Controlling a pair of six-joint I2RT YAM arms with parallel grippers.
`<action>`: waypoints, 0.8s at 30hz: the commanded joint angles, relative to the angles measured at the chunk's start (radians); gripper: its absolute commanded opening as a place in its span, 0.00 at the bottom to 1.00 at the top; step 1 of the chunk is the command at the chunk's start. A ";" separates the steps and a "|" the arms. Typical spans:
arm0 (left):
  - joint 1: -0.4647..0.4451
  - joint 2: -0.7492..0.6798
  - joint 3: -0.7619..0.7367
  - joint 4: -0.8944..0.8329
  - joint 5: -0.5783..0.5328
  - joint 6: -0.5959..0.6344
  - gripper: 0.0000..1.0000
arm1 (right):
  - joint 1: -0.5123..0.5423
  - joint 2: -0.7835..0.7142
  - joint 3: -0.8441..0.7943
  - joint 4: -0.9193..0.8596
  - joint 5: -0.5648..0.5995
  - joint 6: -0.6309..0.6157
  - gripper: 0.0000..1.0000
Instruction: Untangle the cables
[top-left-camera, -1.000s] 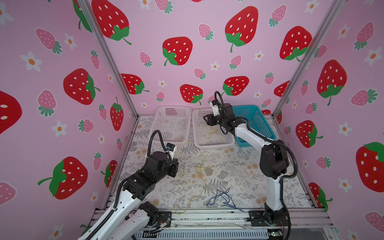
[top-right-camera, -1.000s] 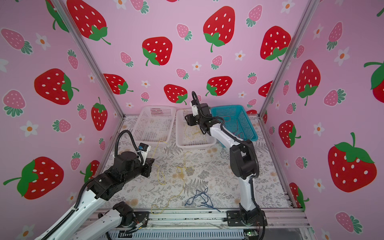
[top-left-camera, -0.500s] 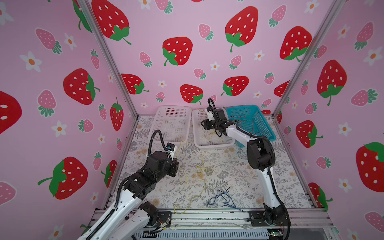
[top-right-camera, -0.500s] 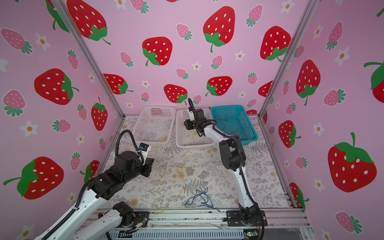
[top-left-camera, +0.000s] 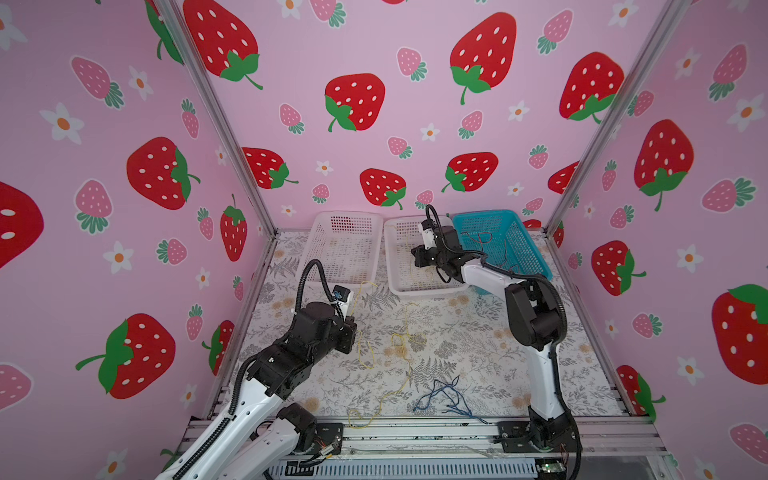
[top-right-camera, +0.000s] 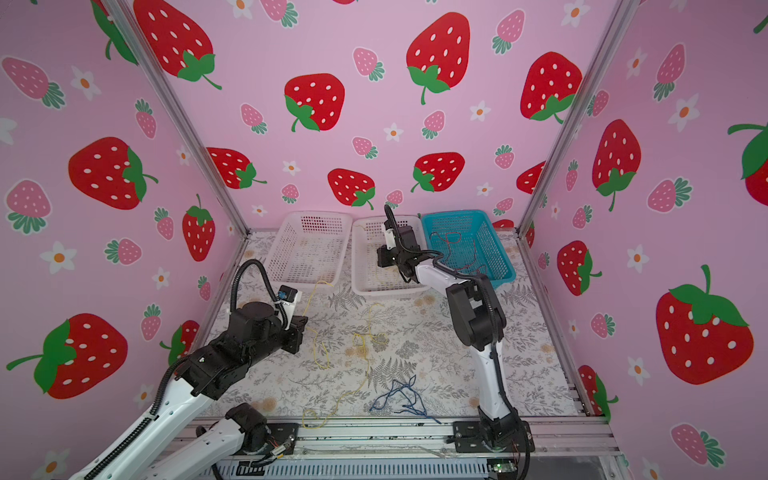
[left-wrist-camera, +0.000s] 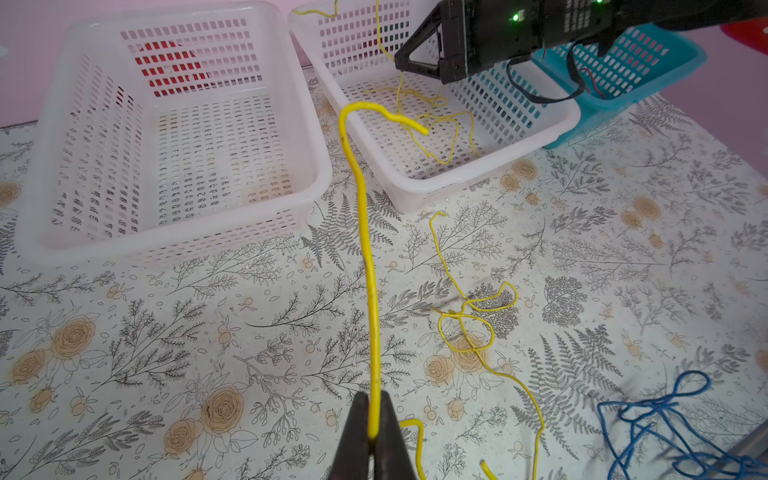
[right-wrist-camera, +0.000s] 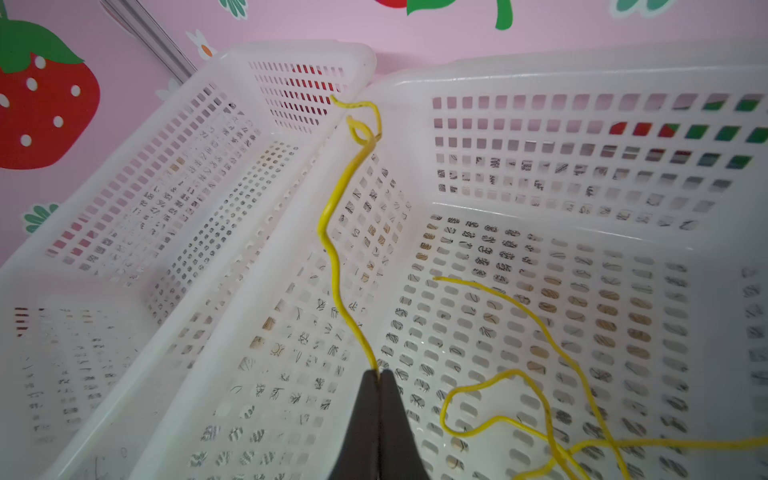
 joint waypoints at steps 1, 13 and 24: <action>0.006 -0.007 0.004 0.015 -0.006 0.010 0.00 | -0.005 -0.075 -0.062 0.101 0.027 0.019 0.00; 0.007 0.001 0.004 0.014 -0.008 0.011 0.00 | -0.011 -0.033 -0.209 0.134 0.150 0.115 0.00; 0.012 0.008 0.006 0.010 -0.009 0.013 0.00 | -0.014 0.094 -0.014 -0.016 0.137 0.134 0.00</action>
